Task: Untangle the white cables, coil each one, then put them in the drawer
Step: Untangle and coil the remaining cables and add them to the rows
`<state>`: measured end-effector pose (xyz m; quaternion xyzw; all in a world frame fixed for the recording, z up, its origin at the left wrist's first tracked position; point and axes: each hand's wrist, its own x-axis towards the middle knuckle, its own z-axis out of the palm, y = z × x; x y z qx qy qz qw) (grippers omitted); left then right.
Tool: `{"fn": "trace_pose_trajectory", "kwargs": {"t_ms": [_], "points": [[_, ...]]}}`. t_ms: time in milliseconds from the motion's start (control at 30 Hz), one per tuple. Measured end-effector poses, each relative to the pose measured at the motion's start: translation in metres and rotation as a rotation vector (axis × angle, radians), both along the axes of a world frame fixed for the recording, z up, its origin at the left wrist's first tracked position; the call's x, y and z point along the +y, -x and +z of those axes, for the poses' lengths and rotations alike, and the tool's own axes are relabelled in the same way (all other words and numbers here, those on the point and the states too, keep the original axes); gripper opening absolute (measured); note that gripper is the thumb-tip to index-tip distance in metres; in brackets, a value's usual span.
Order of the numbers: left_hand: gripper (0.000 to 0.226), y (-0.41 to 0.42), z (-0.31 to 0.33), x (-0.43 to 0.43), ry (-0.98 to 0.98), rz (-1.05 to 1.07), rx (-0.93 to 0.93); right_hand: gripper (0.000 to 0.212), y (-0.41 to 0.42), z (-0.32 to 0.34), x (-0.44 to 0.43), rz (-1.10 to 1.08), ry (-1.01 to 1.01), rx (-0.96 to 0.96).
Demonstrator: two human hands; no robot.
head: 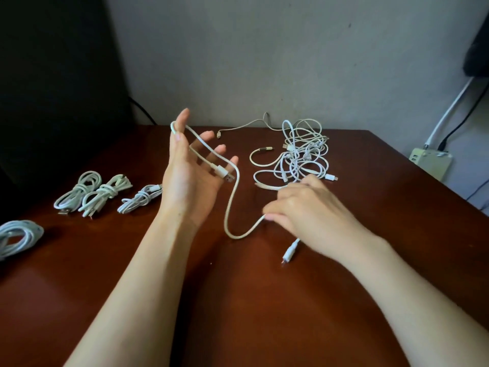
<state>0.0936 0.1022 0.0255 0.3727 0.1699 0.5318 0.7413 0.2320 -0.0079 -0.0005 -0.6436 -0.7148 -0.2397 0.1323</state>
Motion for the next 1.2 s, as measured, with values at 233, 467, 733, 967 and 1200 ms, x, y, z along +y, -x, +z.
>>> {"fn": "trace_pose_trajectory", "kwargs": {"t_ms": [233,467,733,967,1200], "points": [[0.025,0.001,0.000,0.004,0.036,0.023,-0.036,0.006,-0.031,0.021,-0.010,-0.282,-0.106,0.015],[0.022,-0.003,-0.004,0.006,0.084,0.041,-0.040,0.019,-0.010,0.016,-0.010,-0.199,0.114,-0.051],[0.043,-0.003,-0.004,0.012,0.193,0.039,-0.100,0.016,-0.003,0.004,-0.002,-0.012,0.070,-0.142],[0.020,0.002,-0.002,0.012,0.115,0.099,-0.078,0.027,0.003,0.012,-0.004,0.331,-0.084,0.028],[0.032,-0.009,-0.011,0.005,-0.154,0.079,0.145,0.023,0.020,0.016,-0.007,0.479,-0.153,0.167]]}}
